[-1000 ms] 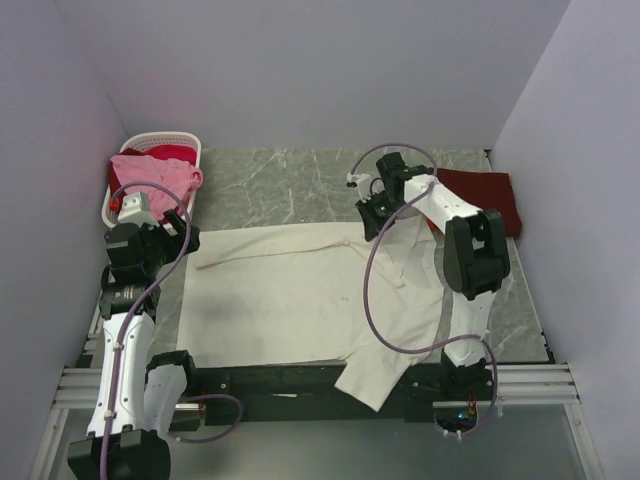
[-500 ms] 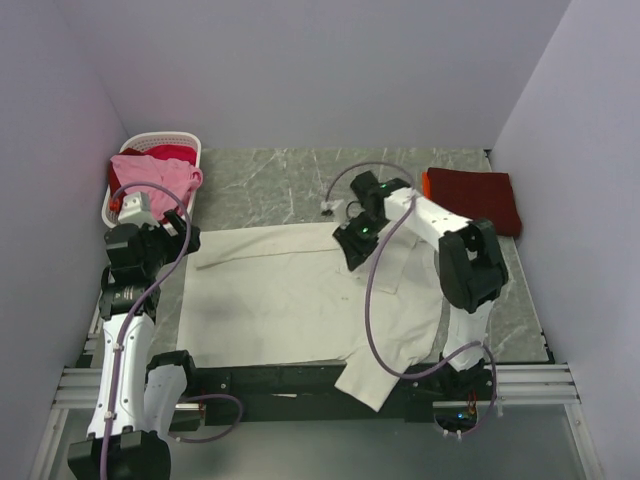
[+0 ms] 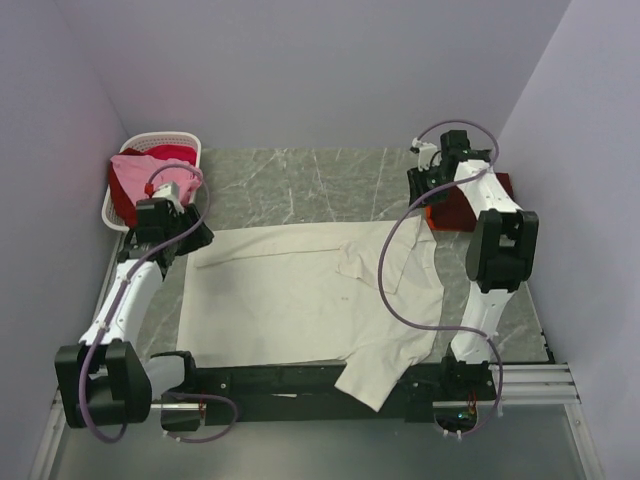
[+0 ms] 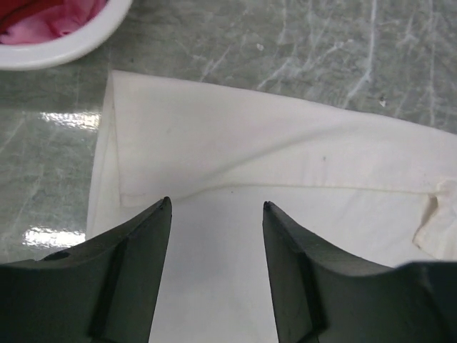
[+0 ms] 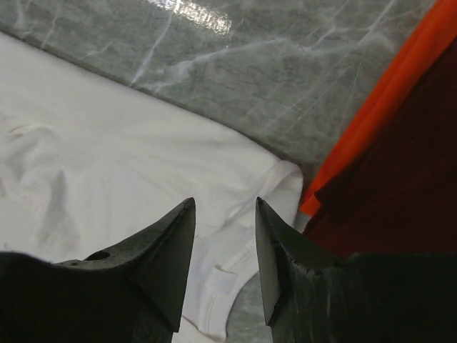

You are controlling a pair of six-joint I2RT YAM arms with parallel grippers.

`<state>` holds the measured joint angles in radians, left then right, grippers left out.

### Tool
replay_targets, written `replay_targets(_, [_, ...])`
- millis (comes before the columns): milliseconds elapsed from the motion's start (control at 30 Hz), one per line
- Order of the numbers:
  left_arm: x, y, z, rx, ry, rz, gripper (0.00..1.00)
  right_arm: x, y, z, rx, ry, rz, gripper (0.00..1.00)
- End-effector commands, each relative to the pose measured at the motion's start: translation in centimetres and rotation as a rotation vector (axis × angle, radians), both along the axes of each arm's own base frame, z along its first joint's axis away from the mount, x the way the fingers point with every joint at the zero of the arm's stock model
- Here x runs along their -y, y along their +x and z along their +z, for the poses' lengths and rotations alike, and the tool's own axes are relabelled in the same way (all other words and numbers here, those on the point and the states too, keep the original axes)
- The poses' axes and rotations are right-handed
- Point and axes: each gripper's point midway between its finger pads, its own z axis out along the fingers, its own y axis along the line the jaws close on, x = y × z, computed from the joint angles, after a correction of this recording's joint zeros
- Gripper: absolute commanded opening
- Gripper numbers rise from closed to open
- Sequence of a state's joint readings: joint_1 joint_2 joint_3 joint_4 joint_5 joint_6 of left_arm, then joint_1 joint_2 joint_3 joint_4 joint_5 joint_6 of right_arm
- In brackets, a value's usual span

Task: Fold and stack the t-shirts
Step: Fold the tshirt

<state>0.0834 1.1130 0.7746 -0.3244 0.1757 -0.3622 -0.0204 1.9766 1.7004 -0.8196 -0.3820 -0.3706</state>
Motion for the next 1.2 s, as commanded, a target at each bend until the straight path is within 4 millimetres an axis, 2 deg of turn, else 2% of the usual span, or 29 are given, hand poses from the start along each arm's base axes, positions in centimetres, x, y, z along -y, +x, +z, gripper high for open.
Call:
replay_targets(0, [-1.8, 1.8, 1.9, 0.025, 0.066, 0.089, 0.6, -0.7, 1.2, -1.0, -0.004, -0.011, -0.054, 0.47])
replay_targets(67, [-2.7, 1.7, 1.1, 0.001, 0.097, 0.132, 0.61, -0.5, 1.2, -1.5, -0.006, -0.016, -0.068, 0.47])
replay_targets(100, [-2.8, 1.7, 0.5, -0.011, 0.095, 0.134, 0.61, 0.8, 0.9, -2.1, -0.021, -0.023, -0.109, 0.47])
replay_targets(200, [-3.9, 1.5, -1.3, -0.061, 0.123, 0.175, 0.59, 1.0, 0.3, -2.5, -0.013, -0.018, -0.12, 0.47])
replay_targets(267, [-3.6, 2.3, -1.1, -0.055, 0.096, 0.149, 0.56, 1.0, -0.2, -2.3, -0.006, 0.001, -0.124, 0.48])
replay_targets(300, [-4.0, 2.6, -1.7, -0.072, 0.101, 0.144, 0.51, 0.9, -0.9, -2.9, -0.027, 0.013, -0.128, 0.48])
replay_targets(367, [-4.2, 3.5, -1.7, -0.073, 0.102, 0.139, 0.51, 0.8, -1.3, -2.6, -0.019, 0.042, -0.125, 0.48])
replay_targets(467, [-4.6, 4.0, -4.0, -0.143, 0.102, 0.134, 0.5, 1.1, -2.8, -3.3, -0.038, 0.064, -0.132, 0.48])
replay_targets(533, [-4.9, 3.9, -4.4, -0.152, 0.099, 0.137, 0.5, 1.2, -3.2, -3.1, -0.025, 0.077, -0.14, 0.48])
replay_targets(667, [-5.6, 4.1, -4.0, -0.124, 0.067, 0.14, 0.52, 0.1, -4.1, -4.3, -0.048, 0.143, -0.14, 0.48])
replay_targets(800, [-5.9, 3.8, -5.2, -0.15, 0.015, 0.14, 0.54, -0.2, -3.1, -5.5, -0.075, 0.172, -0.168, 0.48])
replay_targets(967, [-6.8, 3.4, -6.6, -0.192, -0.04, 0.16, 0.55, -0.2, -1.6, -6.0, -0.085, 0.187, -0.188, 0.48])
replay_targets(1167, [-6.8, 2.4, -8.2, -0.243, -0.085, 0.174, 0.54, 0.1, -1.5, -6.2, -0.072, 0.168, -0.205, 0.48])
